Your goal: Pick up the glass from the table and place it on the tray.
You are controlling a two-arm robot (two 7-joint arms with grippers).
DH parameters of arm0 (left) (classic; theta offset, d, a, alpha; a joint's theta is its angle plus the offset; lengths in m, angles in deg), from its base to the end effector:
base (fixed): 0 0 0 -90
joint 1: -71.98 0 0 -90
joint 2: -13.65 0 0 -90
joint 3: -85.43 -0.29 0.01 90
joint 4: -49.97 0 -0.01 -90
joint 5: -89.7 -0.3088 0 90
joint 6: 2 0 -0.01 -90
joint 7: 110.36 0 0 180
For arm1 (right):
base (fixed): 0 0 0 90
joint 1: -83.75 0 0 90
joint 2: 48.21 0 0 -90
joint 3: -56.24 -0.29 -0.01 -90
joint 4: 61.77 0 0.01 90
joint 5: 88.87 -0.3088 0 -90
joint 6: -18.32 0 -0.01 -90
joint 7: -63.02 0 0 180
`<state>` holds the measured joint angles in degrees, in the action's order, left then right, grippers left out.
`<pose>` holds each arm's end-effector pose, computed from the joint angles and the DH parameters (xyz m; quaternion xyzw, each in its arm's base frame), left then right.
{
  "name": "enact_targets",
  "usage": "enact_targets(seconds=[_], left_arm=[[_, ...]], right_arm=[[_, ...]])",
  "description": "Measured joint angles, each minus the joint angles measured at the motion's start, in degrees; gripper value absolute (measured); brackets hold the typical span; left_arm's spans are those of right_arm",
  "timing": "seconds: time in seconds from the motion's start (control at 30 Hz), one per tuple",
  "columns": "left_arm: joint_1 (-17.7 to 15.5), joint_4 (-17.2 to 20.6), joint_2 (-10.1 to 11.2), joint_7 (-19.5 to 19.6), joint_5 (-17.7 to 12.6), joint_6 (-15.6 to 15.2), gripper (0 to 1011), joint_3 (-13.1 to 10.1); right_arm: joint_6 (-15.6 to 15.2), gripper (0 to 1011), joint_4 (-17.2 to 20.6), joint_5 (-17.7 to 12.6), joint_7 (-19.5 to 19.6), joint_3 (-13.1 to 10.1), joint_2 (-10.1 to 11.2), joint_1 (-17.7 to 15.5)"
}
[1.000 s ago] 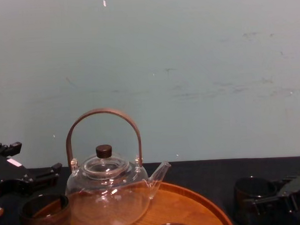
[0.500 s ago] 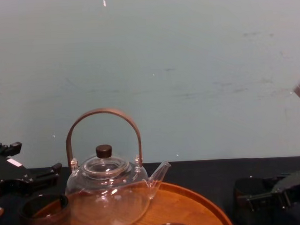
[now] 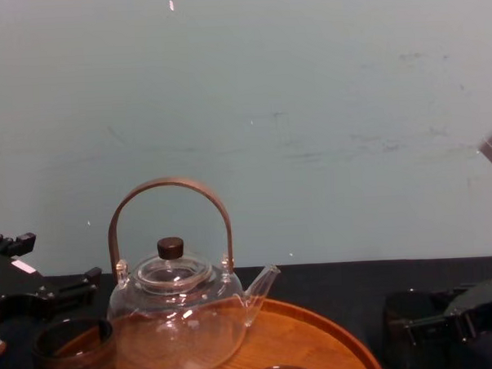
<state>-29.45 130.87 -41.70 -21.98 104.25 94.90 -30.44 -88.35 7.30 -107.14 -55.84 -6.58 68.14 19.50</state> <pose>0.3581 0.0827 -0.3023 0.1416 -0.1324 0.5799 0.7913 0.4309 -0.0598 -0.2742 -0.2230 0.0716 -0.4084 0.8822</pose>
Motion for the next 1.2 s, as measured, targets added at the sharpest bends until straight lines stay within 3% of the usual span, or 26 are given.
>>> enact_targets(seconds=[0.2,0.8,1.2], left_arm=[[0.0,0.0,0.0,0.0,0.0,0.0,1001,0.0],[0.0,0.0,0.0,0.0,0.0,0.0,1001,0.0],[0.0,0.0,0.0,0.0,0.0,0.0,1001,0.0]], right_arm=[[0.0,902,0.1,0.0,0.0,0.0,0.0,0.0],[0.0,900,0.2,-0.2,-0.1,0.0,0.1,-0.1],[-0.5,900,5.7,-2.4,-0.5,-2.8,2.8,-2.2]])
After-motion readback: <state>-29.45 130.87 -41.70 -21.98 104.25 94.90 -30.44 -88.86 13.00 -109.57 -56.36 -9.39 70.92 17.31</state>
